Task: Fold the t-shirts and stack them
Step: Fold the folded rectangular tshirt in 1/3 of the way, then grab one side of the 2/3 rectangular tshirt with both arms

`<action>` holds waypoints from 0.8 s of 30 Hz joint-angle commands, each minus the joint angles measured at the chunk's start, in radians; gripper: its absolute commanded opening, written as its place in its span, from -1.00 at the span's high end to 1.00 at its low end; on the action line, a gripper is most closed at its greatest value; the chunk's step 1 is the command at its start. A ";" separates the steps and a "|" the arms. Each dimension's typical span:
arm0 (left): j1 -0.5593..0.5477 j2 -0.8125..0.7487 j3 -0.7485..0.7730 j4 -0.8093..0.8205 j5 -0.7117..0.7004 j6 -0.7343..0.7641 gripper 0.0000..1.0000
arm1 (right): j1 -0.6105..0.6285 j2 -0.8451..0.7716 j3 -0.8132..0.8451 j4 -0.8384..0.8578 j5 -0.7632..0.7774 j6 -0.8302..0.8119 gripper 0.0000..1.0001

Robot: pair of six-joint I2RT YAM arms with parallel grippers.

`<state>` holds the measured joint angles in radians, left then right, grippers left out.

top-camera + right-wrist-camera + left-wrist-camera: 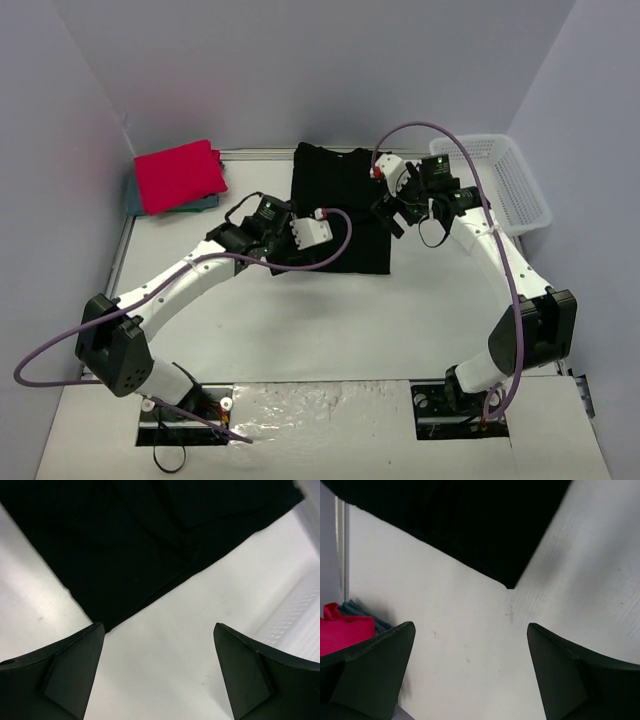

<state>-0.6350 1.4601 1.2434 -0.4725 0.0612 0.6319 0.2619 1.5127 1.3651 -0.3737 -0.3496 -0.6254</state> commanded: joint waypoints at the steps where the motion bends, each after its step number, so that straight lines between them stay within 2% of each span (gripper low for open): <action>1: -0.028 -0.029 -0.070 0.001 -0.015 0.090 -0.89 | 0.008 -0.060 -0.095 -0.096 -0.072 -0.011 -0.73; 6: -0.103 -0.020 -0.194 0.067 -0.063 0.173 -0.89 | 0.008 -0.082 -0.162 -0.139 -0.072 -0.019 -0.73; 9: -0.112 0.012 -0.242 0.127 -0.101 0.212 -0.91 | -0.001 -0.077 -0.178 -0.139 -0.075 -0.036 -0.74; 16: -0.117 0.074 -0.272 0.195 -0.061 0.210 -0.91 | -0.030 0.009 -0.163 -0.145 -0.042 -0.028 -0.74; 24: -0.114 0.106 -0.343 0.334 -0.037 0.204 -0.92 | -0.061 0.021 -0.169 -0.145 -0.045 -0.030 -0.74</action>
<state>-0.7486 1.5562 0.8989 -0.2054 0.0074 0.8299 0.2134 1.5364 1.1900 -0.4908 -0.3969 -0.6544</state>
